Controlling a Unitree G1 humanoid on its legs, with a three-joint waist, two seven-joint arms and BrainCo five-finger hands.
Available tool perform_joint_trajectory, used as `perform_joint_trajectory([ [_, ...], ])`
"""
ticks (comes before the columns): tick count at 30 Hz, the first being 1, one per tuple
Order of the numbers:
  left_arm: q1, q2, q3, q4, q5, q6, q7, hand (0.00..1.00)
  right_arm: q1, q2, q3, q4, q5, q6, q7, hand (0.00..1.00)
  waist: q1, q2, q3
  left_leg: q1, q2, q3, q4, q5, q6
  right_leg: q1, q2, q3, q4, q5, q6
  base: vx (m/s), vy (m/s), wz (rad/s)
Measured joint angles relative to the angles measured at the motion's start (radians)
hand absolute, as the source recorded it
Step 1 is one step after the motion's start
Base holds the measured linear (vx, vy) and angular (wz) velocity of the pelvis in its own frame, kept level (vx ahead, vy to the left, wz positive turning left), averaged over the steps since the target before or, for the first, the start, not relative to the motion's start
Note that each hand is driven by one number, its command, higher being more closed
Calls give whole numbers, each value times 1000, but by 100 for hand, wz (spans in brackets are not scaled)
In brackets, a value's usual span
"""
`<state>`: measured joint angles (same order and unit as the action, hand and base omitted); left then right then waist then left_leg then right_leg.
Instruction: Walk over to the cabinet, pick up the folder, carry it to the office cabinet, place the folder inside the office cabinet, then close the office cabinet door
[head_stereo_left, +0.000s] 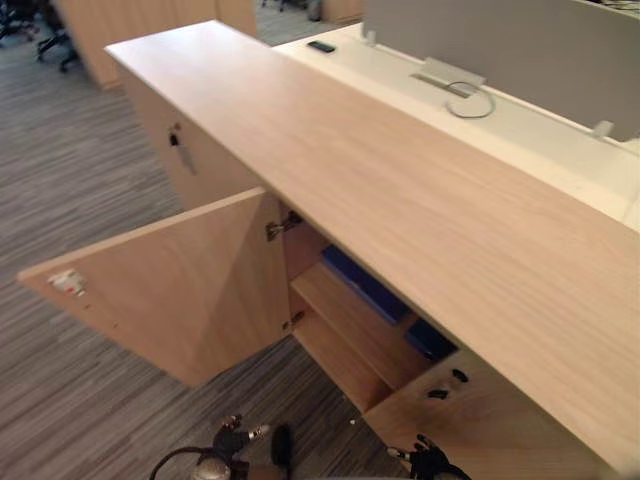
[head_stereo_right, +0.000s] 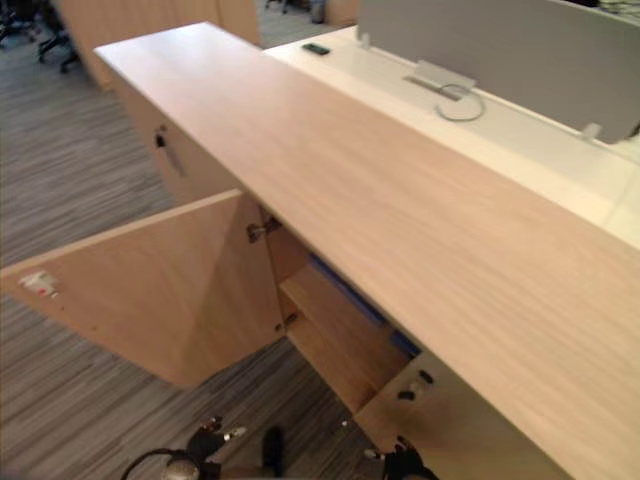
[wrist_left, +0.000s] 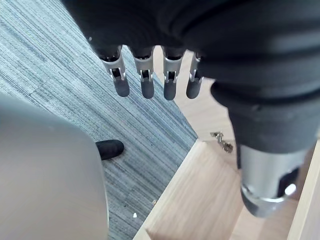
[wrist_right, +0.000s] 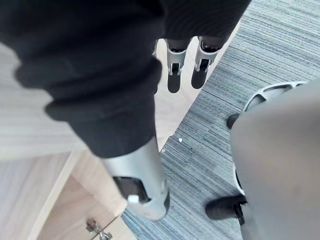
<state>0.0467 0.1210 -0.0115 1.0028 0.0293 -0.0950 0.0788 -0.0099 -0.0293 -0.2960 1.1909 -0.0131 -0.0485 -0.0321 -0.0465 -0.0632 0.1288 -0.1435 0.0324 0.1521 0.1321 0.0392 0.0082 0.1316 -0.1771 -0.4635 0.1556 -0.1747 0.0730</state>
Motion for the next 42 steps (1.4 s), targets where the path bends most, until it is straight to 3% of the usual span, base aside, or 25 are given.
perform_joint_trajectory([
  [3, 39, -11, 75, -39, -34, -6, 3, 0, 20, -23, -32, -11, 2, 1, 0, 0, -4, 5, 2, -28, 121, 26, 194, -80, -21, -11, -71, -3, 44, 5, 10, 85, 231, 9],
  [4, 55, -19, 139, -54, -50, -7, 6, 0, 46, -33, -40, -24, 3, 0, 0, 0, -6, 14, 5, -30, 182, -3, 233, -100, -56, -17, -98, 2, 47, 21, 38, 108, 402, -13],
  [6, 84, -29, 244, -113, -75, -4, 17, 0, 61, -33, -69, -27, 6, 7, 1, 0, -2, 27, 10, -32, 142, -37, 200, -128, -116, -46, -108, 10, 30, 28, 67, 5, 428, -4],
  [9, 130, -19, 371, -250, -116, -2, 44, 0, 97, -36, -135, -16, 34, 8, 1, 0, 4, 25, 10, -41, 53, -104, 119, -91, -94, -61, -56, 7, 8, 18, 49, -59, 107, 45],
  [11, 169, -27, 446, -330, -137, 1, 50, 0, 106, -44, -163, -16, 39, 8, 1, 0, 6, 50, -3, -52, 20, -106, 88, -87, -72, -62, -81, 6, -29, 43, 60, -104, 135, 24],
  [14, 235, -23, 533, -357, -135, 5, 50, 0, 98, -21, -217, -21, 68, 5, 6, 0, 15, 70, -20, -86, 33, -50, 102, -95, -54, -112, -83, 49, -58, 96, 70, -116, 134, -45],
  [16, 245, -36, 546, -357, -129, 12, 49, 0, 104, -15, -240, -21, 72, 8, 5, 0, 16, 69, -23, -83, 41, -30, 116, -102, -57, -109, -77, 64, -75, 113, 69, -74, 56, -52],
  [21, 224, -88, 560, -373, -126, 20, 44, 0, 153, 24, -268, -65, 71, 8, 9, 0, 12, 53, -71, -57, 66, 25, 102, -110, -53, -104, -61, 109, -104, 149, 70, -11, -7, -33],
  [26, 186, -66, 617, -443, -120, 26, 51, 0, 192, 31, -220, -78, 70, 7, 12, 0, 6, 40, -115, 0, 96, 74, 23, -83, -80, -113, -31, 152, -113, 147, 60, 14, -66, -31],
  [30, 93, 50, 644, -445, -63, 31, 76, 0, 195, 19, -180, -78, 71, 7, 26, 0, 0, 35, -116, 35, 126, 90, -49, -41, -105, -126, 6, 169, -116, 141, 40, 40, -97, -16],
  [33, 12, 186, 677, -441, -35, 34, 94, 0, 195, 12, -150, -78, 71, 7, 33, 0, 0, 28, -121, 45, 154, 118, -82, -15, -124, -151, 37, 199, -117, 141, 30, 45, -71, -31],
  [34, -45, 276, 693, -402, -36, 34, 100, 0, 197, 12, -149, -77, 72, 6, 38, 0, -2, 23, -117, 56, 167, 133, -90, -10, -131, -155, 51, 215, -117, 143, 26, 87, -75, -40],
  [36, -102, 365, 719, -339, -59, 34, 111, 0, 199, 12, -145, -77, 75, 7, 42, 0, -2, 18, -119, 75, 185, 165, -94, -13, -136, -158, 68, 244, -116, 147, 20, 45, -56, -53],
  [38, -184, 512, 757, -219, -107, 33, 114, 0, 205, 16, -141, -73, 82, 7, 51, 0, -2, 8, -126, 94, 213, 215, -92, -24, -151, -178, 98, 296, -113, 152, 13, 30, -58, -74],
  [41, -307, 644, 749, -87, -137, 36, 113, 0, 238, 33, -149, -67, 114, 6, 61, 0, -12, -6, -131, 114, 256, 245, -87, -30, -170, -179, 140, 326, -112, 160, 3, 23, -111, -40],
  [42, -320, 653, 735, -77, -137, 36, 112, 0, 247, 34, -153, -67, 114, 5, 63, 0, -12, -6, -131, 114, 263, 247, -82, -32, -173, -178, 145, 329, -111, 160, 3, 8, -80, -15],
])
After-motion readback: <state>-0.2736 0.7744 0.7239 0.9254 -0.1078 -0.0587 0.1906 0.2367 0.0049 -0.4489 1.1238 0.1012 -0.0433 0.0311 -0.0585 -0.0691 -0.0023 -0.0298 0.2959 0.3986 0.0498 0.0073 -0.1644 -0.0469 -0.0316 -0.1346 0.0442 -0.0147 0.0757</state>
